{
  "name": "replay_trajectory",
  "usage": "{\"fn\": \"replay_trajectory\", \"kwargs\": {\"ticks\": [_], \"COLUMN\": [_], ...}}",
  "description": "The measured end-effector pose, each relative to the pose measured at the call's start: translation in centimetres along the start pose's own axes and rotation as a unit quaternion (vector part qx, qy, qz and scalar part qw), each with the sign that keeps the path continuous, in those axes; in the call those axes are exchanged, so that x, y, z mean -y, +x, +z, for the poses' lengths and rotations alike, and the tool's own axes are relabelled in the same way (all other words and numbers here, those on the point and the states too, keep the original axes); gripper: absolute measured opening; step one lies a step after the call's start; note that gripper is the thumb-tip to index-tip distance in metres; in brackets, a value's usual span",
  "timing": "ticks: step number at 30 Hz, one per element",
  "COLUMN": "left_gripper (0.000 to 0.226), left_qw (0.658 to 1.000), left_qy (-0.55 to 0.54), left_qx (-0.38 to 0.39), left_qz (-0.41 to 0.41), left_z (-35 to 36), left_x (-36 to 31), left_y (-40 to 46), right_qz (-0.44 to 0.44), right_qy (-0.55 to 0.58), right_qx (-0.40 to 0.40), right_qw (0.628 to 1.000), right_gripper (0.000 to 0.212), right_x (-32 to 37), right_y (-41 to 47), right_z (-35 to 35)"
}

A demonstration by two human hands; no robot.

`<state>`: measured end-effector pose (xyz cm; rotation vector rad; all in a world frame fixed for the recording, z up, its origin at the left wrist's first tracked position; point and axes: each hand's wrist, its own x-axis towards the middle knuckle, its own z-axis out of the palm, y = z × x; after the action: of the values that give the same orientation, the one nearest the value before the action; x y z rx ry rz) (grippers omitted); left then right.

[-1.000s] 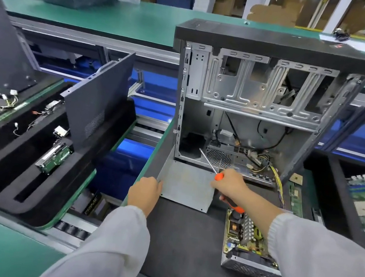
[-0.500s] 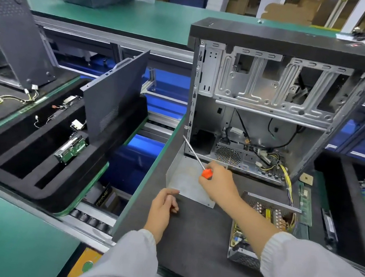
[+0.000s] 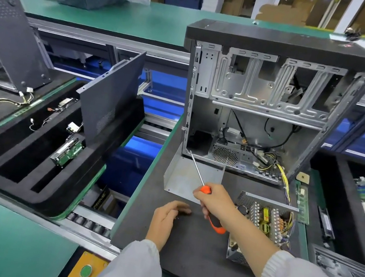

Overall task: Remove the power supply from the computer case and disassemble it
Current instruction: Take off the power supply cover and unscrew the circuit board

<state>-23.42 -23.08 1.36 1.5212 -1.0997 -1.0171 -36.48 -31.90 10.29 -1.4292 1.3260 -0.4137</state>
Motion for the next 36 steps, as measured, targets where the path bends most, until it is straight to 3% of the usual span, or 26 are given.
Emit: {"fn": "replay_trajectory", "kwargs": {"ticks": [3,6,11,14,23,27,32,36], "left_gripper": [0.037,0.038,0.048,0.051,0.046,0.038,0.049,0.036], "left_qw": [1.000,0.990,0.910,0.864,0.844,0.774,0.768,0.774], "left_qy": [0.010,0.119,0.369,0.459,0.469,0.514,0.550,0.547], "left_qx": [0.020,0.055,0.085,0.067,0.066,0.093,0.073,0.006], "left_qz": [0.009,0.054,0.171,0.195,0.253,0.357,0.321,0.319], "left_z": [0.2,0.7,1.4,1.3,1.5,2.6,3.5,2.3], "left_x": [-0.1,0.2,0.3,0.2,-0.2,-0.5,-0.6,-1.0], "left_y": [-0.4,-0.4,0.0,0.0,-0.3,0.0,0.5,1.1], "right_qz": [-0.012,-0.022,-0.022,-0.024,-0.034,-0.037,-0.027,-0.029], "right_qy": [0.038,0.052,0.053,0.056,0.068,0.103,0.133,0.127], "right_qx": [0.014,0.020,0.022,0.018,0.022,0.014,-0.019,-0.016], "right_qw": [0.999,0.998,0.998,0.998,0.997,0.994,0.991,0.991], "right_gripper": [0.009,0.003,0.007,0.007,0.009,0.015,0.013,0.011], "right_x": [-0.2,-0.5,-1.1,-1.1,-0.3,-0.2,-0.2,-0.4], "right_y": [-0.4,-0.7,-0.9,-1.2,-3.0,-4.1,-4.7,-4.8], "right_z": [-0.3,-0.3,-0.5,-0.7,-2.2,-4.7,-7.9,-8.9]}}
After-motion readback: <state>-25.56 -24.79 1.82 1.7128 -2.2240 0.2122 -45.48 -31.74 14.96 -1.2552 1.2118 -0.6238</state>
